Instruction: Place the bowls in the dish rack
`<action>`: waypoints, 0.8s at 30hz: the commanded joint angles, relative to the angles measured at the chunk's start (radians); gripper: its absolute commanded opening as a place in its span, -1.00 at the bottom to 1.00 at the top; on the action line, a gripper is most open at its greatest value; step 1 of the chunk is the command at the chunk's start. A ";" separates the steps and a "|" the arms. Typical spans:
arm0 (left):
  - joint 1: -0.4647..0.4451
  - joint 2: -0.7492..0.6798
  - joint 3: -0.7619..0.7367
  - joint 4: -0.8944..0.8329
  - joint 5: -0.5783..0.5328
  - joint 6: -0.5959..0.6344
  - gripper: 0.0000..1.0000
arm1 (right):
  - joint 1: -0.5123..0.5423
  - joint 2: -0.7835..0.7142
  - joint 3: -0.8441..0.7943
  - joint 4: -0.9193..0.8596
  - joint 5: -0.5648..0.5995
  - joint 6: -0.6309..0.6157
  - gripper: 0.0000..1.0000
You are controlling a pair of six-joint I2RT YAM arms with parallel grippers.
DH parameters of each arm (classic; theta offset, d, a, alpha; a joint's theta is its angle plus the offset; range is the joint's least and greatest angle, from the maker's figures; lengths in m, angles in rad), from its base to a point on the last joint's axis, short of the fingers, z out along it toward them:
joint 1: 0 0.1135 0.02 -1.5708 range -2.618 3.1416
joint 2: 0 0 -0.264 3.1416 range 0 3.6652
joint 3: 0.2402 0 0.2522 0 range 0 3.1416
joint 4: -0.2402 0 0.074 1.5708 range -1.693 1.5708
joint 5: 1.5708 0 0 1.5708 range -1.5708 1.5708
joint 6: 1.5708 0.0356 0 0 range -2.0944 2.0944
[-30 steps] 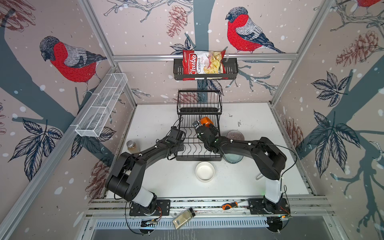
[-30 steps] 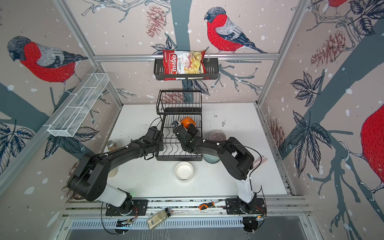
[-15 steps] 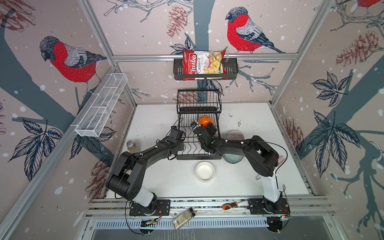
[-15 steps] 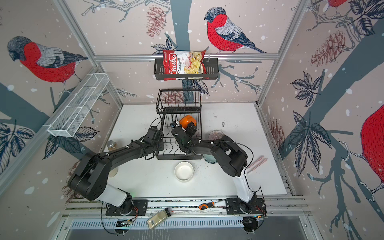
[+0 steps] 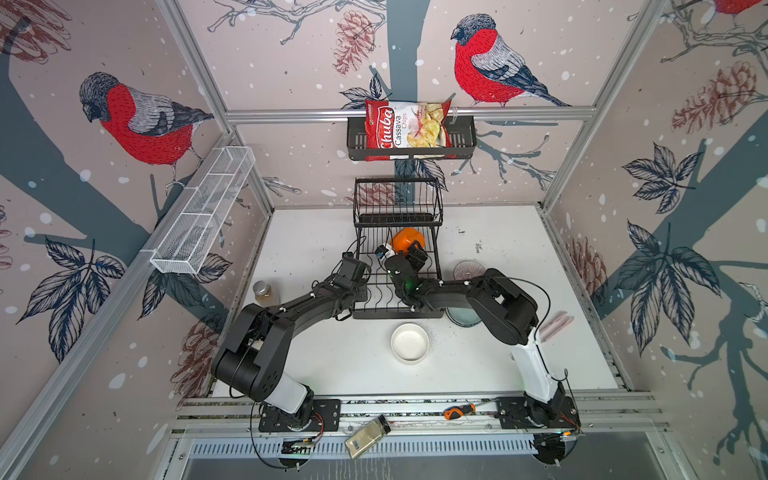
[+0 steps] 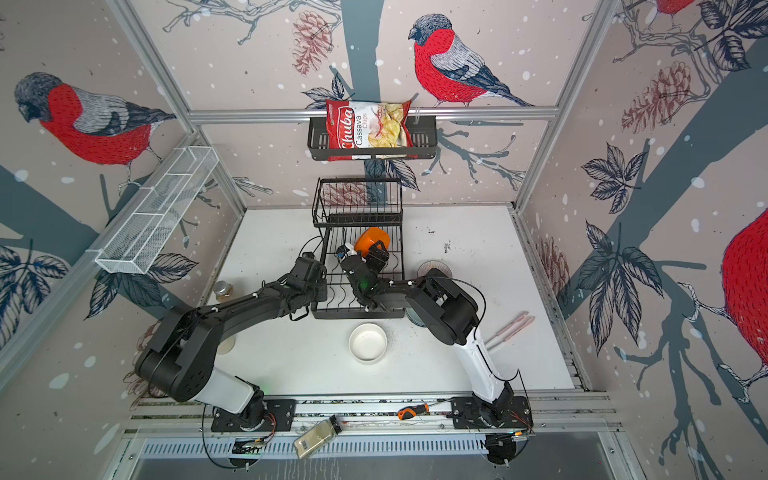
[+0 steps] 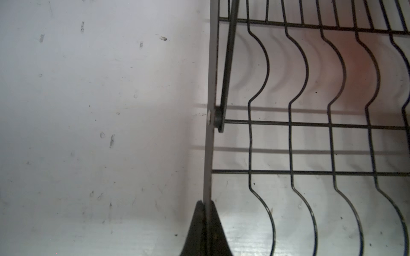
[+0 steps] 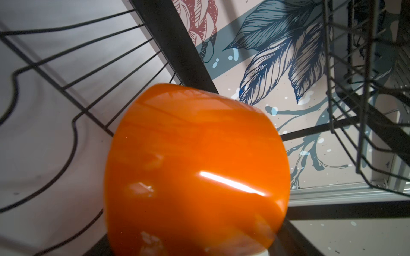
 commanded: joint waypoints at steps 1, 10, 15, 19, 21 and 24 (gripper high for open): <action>0.002 0.012 -0.013 -0.088 0.033 -0.045 -1.00 | -0.013 0.021 0.026 0.087 0.040 -0.059 0.62; 0.003 0.016 -0.017 -0.088 0.033 -0.046 -1.00 | -0.051 0.070 0.091 0.056 0.019 -0.062 0.71; 0.002 0.016 -0.018 -0.089 0.032 -0.045 -1.00 | -0.070 0.090 0.120 0.034 0.010 -0.064 0.75; 0.002 0.016 -0.019 -0.088 0.033 -0.046 -1.00 | -0.080 0.099 0.138 0.013 -0.003 -0.052 0.78; 0.002 0.016 -0.018 -0.088 0.033 -0.046 -1.00 | -0.079 0.098 0.141 0.005 -0.011 -0.044 0.79; 0.002 0.014 -0.018 -0.087 0.033 -0.045 -1.00 | -0.073 0.092 0.141 -0.014 -0.026 -0.030 0.80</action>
